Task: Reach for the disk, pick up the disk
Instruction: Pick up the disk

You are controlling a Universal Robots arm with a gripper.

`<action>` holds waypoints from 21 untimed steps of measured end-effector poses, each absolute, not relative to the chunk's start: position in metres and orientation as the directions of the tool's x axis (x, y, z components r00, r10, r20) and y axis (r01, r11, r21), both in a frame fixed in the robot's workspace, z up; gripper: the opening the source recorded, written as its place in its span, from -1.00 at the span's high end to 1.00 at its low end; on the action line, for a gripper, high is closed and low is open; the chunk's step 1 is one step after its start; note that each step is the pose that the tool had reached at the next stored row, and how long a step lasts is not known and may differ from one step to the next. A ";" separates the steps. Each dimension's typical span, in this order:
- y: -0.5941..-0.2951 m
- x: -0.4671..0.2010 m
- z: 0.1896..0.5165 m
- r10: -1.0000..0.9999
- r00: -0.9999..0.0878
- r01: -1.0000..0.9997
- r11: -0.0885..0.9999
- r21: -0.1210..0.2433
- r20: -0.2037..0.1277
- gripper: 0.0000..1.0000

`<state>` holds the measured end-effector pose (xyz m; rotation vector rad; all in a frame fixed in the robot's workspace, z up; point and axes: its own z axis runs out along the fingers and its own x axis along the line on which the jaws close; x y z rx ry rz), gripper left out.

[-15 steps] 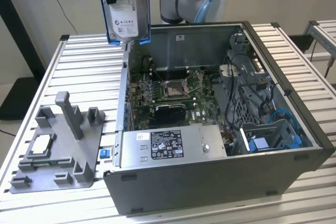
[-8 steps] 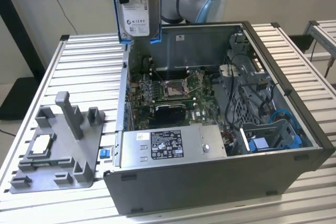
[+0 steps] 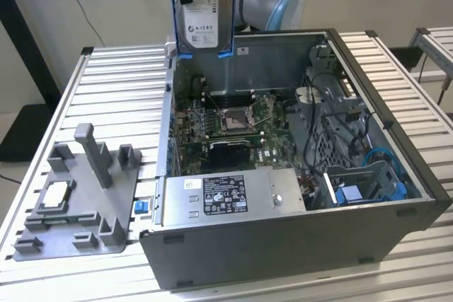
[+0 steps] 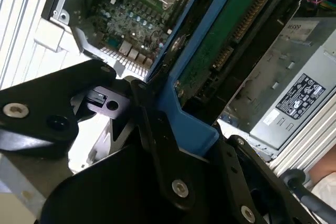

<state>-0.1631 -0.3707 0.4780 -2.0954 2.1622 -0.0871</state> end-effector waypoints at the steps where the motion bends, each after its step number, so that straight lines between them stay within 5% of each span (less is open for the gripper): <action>1: -0.371 -0.159 0.478 -0.998 -0.028 -0.991 0.035 -0.131 -0.053 1.00; 21: -0.371 -0.087 0.477 -0.998 -0.027 -0.991 0.033 -0.131 -0.053 1.00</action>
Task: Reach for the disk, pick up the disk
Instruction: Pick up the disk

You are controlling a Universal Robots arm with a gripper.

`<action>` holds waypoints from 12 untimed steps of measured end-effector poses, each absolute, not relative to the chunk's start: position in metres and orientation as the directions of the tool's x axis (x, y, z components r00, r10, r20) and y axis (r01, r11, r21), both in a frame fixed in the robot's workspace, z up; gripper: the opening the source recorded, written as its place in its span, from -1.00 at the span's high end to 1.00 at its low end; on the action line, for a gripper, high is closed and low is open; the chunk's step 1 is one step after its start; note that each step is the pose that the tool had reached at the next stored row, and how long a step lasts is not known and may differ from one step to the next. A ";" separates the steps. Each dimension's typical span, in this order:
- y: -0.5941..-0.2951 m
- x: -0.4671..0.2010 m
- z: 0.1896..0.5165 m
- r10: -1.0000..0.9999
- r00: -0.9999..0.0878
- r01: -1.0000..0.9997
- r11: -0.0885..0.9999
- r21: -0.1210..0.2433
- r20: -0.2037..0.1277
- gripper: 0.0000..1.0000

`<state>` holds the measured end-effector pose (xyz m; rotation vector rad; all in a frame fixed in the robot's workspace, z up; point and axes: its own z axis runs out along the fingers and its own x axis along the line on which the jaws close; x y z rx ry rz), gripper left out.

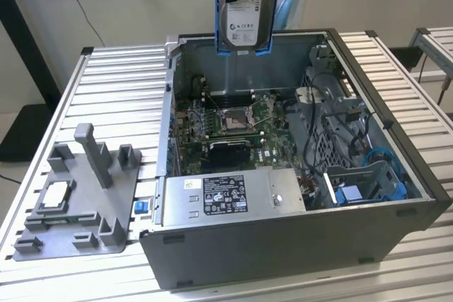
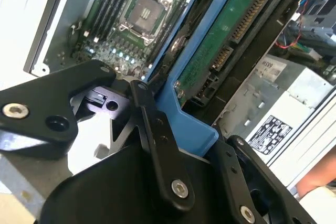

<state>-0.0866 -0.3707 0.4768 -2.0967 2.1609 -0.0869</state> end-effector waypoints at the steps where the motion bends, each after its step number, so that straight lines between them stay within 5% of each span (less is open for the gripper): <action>1: -0.371 -0.083 0.477 -0.998 -0.027 -0.991 0.033 -0.131 -0.053 1.00; 12: -0.371 -0.045 0.476 -0.998 -0.026 -0.991 0.033 -0.131 -0.053 1.00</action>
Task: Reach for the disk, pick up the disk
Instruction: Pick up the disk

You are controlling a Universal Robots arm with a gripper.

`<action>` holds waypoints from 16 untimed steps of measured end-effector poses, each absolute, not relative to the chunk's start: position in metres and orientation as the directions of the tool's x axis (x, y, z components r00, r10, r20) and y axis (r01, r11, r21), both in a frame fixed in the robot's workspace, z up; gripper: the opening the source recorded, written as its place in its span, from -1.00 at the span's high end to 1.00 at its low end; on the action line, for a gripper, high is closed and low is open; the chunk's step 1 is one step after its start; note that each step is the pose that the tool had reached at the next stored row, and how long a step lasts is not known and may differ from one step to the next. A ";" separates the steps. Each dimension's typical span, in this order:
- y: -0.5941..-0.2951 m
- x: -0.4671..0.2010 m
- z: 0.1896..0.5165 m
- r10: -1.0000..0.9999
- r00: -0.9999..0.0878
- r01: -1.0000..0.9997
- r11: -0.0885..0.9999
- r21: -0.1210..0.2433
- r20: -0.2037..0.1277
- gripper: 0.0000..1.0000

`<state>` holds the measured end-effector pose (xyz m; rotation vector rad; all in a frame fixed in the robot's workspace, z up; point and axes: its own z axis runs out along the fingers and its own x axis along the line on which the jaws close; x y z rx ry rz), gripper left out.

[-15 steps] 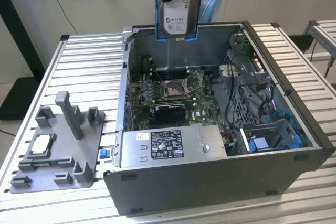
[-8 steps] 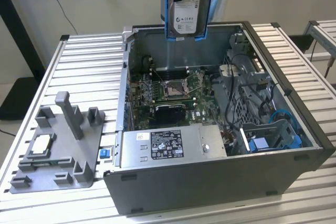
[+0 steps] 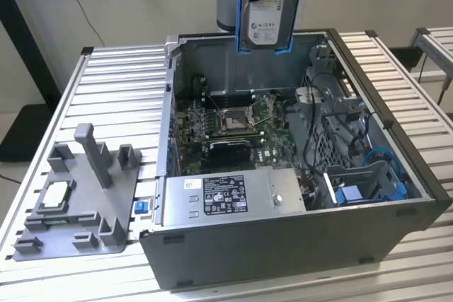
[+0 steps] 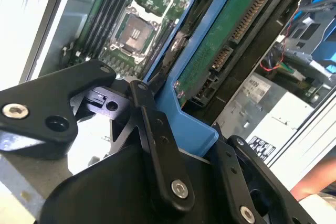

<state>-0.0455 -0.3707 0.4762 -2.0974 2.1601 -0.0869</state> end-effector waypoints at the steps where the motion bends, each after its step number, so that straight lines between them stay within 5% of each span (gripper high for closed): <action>1: -0.371 -0.043 0.476 -0.998 -0.026 -0.991 0.033 -0.131 -0.053 1.00; 16: -0.371 0.000 0.476 -0.998 -0.018 -0.991 0.024 -0.131 -0.053 1.00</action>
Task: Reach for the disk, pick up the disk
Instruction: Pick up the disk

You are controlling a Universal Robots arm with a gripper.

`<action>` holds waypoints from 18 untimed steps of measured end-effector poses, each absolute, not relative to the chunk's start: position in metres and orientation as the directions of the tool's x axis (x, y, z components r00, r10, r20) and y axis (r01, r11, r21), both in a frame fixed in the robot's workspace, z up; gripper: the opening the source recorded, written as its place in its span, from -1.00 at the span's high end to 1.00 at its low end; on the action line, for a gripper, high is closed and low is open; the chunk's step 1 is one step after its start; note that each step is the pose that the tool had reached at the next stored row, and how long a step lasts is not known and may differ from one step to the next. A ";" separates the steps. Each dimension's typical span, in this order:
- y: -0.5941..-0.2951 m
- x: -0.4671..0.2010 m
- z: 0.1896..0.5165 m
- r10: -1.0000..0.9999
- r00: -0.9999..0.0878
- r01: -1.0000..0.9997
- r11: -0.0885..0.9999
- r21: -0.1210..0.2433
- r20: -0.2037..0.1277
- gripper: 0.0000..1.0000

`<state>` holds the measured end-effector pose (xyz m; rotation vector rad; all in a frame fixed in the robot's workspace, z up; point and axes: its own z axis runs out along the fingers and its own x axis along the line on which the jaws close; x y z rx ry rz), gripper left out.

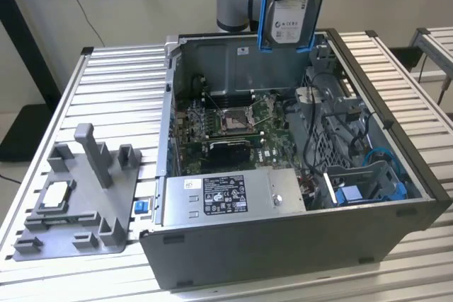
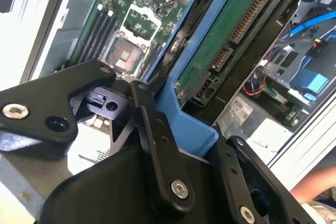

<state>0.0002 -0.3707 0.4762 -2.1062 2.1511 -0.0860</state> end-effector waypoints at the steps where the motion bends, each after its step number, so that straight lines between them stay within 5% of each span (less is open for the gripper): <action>1: -0.371 0.002 0.477 -0.998 -0.016 -0.991 0.023 -0.131 -0.053 1.00; 18: -0.372 0.058 0.491 -0.999 -0.007 -0.993 0.014 -0.120 -0.052 1.00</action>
